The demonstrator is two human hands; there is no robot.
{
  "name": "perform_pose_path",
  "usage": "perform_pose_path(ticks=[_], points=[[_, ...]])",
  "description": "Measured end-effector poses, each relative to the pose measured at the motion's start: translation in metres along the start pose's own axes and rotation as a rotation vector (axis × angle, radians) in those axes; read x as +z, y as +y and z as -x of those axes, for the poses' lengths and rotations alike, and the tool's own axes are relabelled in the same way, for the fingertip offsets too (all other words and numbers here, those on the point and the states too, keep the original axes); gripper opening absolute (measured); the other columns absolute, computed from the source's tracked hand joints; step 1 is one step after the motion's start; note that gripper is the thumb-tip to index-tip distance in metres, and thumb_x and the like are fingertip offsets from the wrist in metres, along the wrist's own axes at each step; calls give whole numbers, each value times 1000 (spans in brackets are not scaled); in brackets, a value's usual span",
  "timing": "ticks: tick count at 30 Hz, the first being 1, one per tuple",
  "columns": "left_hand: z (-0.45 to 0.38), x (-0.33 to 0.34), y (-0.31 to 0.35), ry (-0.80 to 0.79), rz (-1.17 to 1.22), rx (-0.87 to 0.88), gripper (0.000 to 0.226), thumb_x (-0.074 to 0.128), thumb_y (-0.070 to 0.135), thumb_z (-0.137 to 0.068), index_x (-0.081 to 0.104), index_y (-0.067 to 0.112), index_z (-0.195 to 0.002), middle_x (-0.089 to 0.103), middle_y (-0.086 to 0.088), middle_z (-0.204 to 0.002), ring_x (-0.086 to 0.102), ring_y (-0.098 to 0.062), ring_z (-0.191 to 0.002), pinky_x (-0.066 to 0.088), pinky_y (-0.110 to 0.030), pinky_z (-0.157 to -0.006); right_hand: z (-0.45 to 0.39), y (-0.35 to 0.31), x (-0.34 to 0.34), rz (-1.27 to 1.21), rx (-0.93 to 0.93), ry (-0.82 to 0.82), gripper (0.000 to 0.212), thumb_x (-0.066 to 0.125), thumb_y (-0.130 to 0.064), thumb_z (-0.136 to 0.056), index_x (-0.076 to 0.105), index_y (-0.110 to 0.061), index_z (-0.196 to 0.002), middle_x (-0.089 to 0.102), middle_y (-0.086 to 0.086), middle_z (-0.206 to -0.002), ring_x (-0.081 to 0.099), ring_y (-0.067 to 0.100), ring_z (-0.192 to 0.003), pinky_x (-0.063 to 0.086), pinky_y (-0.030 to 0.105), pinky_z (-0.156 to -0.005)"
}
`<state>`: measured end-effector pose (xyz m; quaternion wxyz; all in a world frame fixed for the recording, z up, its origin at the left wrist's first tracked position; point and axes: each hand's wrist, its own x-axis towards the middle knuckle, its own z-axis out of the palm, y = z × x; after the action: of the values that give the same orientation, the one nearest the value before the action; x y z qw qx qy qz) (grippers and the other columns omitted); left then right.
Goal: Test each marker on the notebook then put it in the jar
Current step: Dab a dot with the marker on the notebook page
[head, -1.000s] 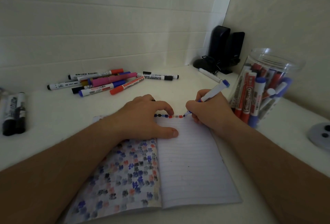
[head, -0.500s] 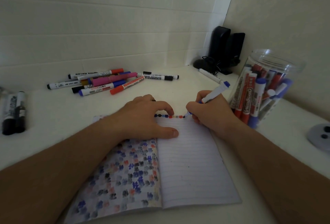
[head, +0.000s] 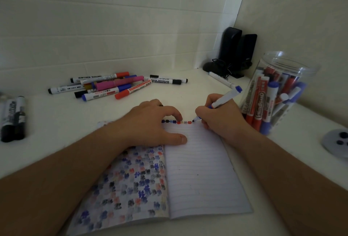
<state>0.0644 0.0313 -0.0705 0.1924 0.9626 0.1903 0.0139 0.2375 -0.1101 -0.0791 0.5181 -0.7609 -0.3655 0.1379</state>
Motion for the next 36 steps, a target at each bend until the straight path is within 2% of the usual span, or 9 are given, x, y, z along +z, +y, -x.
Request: perform_pose_path(ticks=[6,12,17,20,26,28,30,33,36], points=[[0,0,0,-3,-6,1,61,63,85,-70,49,60,-124,46,14,-111,47,-12,-107,48,-39,-97,-2,0,0,92,-14,-14,28,72,-9,-76,47,-13,-64,54,10,-56,56,22,-55,47,35,-56],[1,-1,1,-1,1,0,62,64,85,-69,50,59,-124,45,14,-110,47,-12,-107,48,-39,-97,-3,2,-2,-1,5,37,29,68,-6,-78,45,-12,-63,52,9,-53,54,21,-50,44,31,-51],[1,-1,2,-6,2,-3,62,64,85,-70,50,60,-124,46,13,-112,47,-13,-108,48,-39,-97,-3,2,0,1,13,32,28,70,-8,-77,46,-13,-63,53,3,-50,56,19,-51,47,32,-53],[2,-1,2,-6,14,-8,61,64,85,-69,49,61,-123,46,13,-112,47,-12,-109,48,-39,-97,-2,2,0,46,4,31,28,71,-10,-76,46,-14,-64,53,6,-55,56,20,-54,47,35,-56],[3,-2,3,-3,5,-2,59,63,83,-71,49,60,-124,45,14,-111,46,-10,-107,46,-35,-94,-1,-5,-2,85,23,-52,31,68,-21,-66,38,-20,-58,39,1,-53,46,22,-57,41,37,-59],[3,0,1,3,-3,4,57,59,82,-77,46,60,-128,46,15,-112,46,-9,-106,45,-34,-92,-1,-4,-2,90,32,-52,33,70,-17,-70,39,-20,-58,41,1,-52,46,21,-56,40,35,-56],[2,3,-1,52,34,16,46,53,68,-93,40,55,-135,50,13,-111,50,-10,-104,45,-33,-89,0,-5,-3,51,28,-51,32,70,-8,-77,42,-16,-63,44,1,-53,47,20,-53,40,31,-50],[-1,5,-5,213,230,11,36,46,24,-108,37,38,-139,62,12,-110,59,-4,-96,47,-21,-78,4,-8,-8,-56,-63,-20,27,72,-3,-84,50,-13,-72,49,-1,-56,42,10,-50,37,24,-45],[-1,1,-8,322,393,-11,27,56,17,-104,45,32,-123,72,20,-110,64,4,-98,48,-17,-79,11,-16,-12,-358,-111,-86,22,81,-10,-85,60,-13,-80,54,6,-64,39,14,-52,33,25,-45]])
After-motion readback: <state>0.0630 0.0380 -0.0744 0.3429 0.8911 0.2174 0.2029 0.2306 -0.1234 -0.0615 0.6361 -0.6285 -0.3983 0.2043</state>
